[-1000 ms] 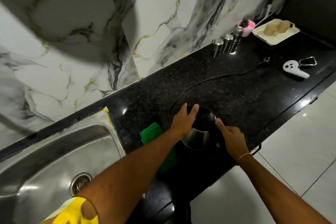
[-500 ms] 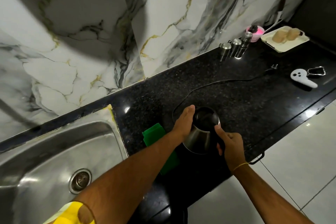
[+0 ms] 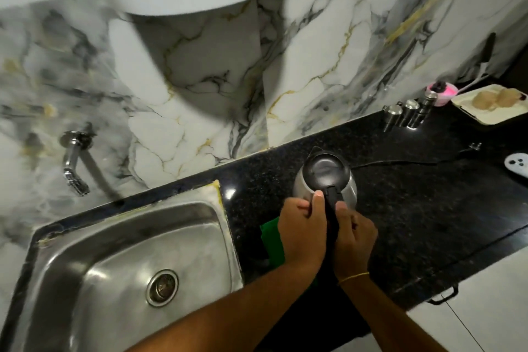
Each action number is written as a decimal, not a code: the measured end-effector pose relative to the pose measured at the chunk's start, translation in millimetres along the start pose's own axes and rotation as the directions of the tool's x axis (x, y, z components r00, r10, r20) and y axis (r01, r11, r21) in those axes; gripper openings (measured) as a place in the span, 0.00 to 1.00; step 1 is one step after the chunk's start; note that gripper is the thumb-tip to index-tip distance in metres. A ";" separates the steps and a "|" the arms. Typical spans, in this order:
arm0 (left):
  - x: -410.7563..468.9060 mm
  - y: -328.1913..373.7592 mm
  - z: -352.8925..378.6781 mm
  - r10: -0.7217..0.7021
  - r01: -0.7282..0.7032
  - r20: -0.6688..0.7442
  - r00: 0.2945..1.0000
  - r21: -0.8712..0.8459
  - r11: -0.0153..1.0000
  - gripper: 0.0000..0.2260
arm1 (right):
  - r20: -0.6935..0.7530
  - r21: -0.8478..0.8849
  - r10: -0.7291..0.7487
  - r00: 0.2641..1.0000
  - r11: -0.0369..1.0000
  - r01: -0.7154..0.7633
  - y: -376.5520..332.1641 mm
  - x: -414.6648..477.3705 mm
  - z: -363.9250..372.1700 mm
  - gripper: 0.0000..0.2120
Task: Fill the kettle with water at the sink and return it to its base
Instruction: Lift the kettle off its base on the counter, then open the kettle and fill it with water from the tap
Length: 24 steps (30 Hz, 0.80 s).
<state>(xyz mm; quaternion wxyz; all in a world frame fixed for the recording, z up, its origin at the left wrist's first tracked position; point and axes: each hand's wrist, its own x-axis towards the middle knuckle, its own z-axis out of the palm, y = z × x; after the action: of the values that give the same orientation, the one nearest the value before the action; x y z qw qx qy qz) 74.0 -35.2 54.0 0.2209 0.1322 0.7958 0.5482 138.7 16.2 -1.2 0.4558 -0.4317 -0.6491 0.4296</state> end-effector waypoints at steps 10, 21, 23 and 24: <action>47.3 4.0 -137.5 -0.188 0.194 0.046 0.981 -0.189 0.963 0.26 | 0.252 -0.075 -0.322 0.913 0.934 0.350 -82.6 -65.3 99.9 0.21; 67.3 -40.2 -329.3 -0.012 0.054 0.275 0.961 -0.148 0.988 0.23 | 0.584 -0.262 -0.595 0.553 0.507 0.821 -111.6 -159.1 169.4 0.18; 69.5 -49.0 -356.7 0.016 0.023 0.252 0.968 -0.149 0.989 0.23 | 0.465 -0.256 -0.509 0.725 0.706 0.660 -98.7 -160.2 171.4 0.19; 70.6 -52.9 -370.6 0.005 0.040 0.216 0.976 -0.202 0.978 0.22 | 0.397 -0.259 -0.396 0.828 0.817 0.516 -92.7 -160.0 174.6 0.20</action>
<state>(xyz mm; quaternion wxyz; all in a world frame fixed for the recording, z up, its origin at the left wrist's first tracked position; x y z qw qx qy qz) -169.6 -324.1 101.9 0.3229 0.1602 0.7074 0.6080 -11.2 -188.7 14.0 0.3470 -0.2591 -0.8670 0.2463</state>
